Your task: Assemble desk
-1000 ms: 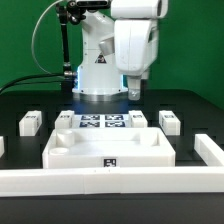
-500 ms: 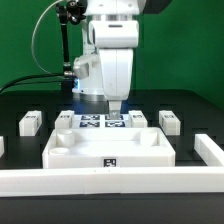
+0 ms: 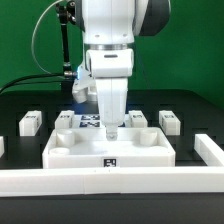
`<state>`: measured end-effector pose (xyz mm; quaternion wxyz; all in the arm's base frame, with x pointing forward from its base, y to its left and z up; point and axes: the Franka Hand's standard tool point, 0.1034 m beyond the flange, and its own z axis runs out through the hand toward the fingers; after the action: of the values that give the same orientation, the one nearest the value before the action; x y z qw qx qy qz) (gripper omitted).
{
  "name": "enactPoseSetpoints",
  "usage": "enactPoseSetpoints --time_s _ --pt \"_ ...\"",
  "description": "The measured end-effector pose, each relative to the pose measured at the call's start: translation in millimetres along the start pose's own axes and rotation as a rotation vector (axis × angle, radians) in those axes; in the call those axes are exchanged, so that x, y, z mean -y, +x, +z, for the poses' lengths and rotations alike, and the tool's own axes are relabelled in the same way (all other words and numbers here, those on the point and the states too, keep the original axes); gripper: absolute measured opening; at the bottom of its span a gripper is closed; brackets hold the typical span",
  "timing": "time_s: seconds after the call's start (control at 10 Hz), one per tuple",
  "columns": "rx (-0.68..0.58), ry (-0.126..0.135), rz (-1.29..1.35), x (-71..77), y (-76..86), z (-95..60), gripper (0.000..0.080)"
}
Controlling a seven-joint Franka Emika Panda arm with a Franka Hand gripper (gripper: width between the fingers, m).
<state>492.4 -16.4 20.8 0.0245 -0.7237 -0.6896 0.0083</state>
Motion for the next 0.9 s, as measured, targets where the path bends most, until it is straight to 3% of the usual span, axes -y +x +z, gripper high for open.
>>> enactPoseSetpoints --time_s 0.2,0.4,0.5,0.6,0.7,0.9 --pt "0.000 0.004 0.001 1.0 -0.7 1.7 0.0650" --pt "0.000 0.005 0.001 1.5 -0.7 2.4 0.0393" --pt "0.000 0.006 0.001 1.9 -0.7 2.7 0.0393" --pt "0.000 0.007 0.001 2.0 -0.7 2.9 0.0210" --pt "-0.001 0.007 0.001 2.1 -0.7 3.1 0.0083" --pt "0.000 0.007 0.002 2.0 -0.8 3.0 0.0053"
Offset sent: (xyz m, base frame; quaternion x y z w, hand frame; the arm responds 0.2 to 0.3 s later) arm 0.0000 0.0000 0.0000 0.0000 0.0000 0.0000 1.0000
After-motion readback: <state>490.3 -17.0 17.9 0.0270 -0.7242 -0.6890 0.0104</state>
